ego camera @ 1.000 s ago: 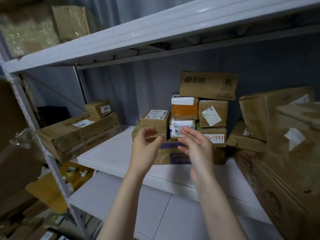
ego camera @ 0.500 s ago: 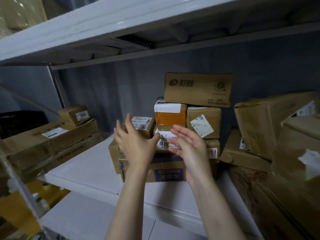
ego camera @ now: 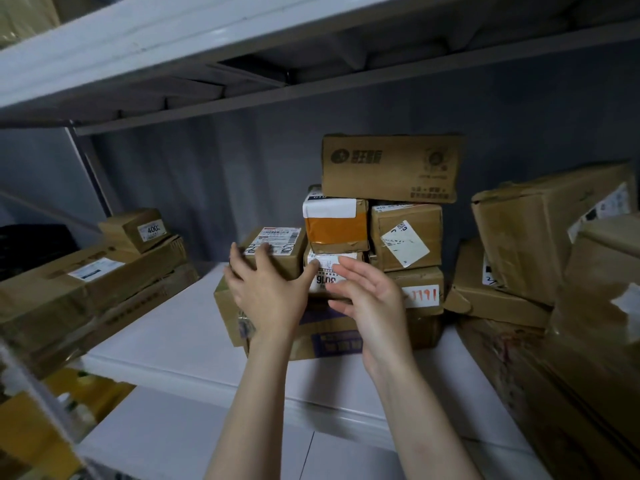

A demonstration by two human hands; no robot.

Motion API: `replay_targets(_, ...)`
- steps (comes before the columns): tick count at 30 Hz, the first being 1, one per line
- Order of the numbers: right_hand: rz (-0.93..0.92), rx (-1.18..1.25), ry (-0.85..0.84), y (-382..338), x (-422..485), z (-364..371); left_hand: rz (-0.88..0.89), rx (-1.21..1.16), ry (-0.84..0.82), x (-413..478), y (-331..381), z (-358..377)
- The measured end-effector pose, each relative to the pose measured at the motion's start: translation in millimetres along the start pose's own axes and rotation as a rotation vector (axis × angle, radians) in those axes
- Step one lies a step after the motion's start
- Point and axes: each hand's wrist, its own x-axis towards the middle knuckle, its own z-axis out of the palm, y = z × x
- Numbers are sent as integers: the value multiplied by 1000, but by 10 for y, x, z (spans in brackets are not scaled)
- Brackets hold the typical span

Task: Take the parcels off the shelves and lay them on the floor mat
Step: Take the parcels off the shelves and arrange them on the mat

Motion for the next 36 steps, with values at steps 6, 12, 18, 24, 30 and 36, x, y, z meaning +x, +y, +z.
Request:
replay_targets(6, 27, -36, 17, 113, -48, -25, 37, 19, 55, -10, -94, -64)
replay_targets(12, 48, -37, 36, 203, -80, -45, -5, -82, 130, -98, -112, -158)
replay_targets(18, 96, -41, 31, 343, -123, -52, -67, -124, 170, -275, -123, -275)
replay_targets(24, 162, -28, 33, 495, -152, 2, -60, -140, 171, -390, -169, -296)
replay_targets(30, 215, -15, 25, 574, -182, 23, -87, -267, 150, -490, -236, -265)
replay_targets(36, 254, 58, -11, 679, -169, 105, -99, -444, 160, -601, -381, -327)
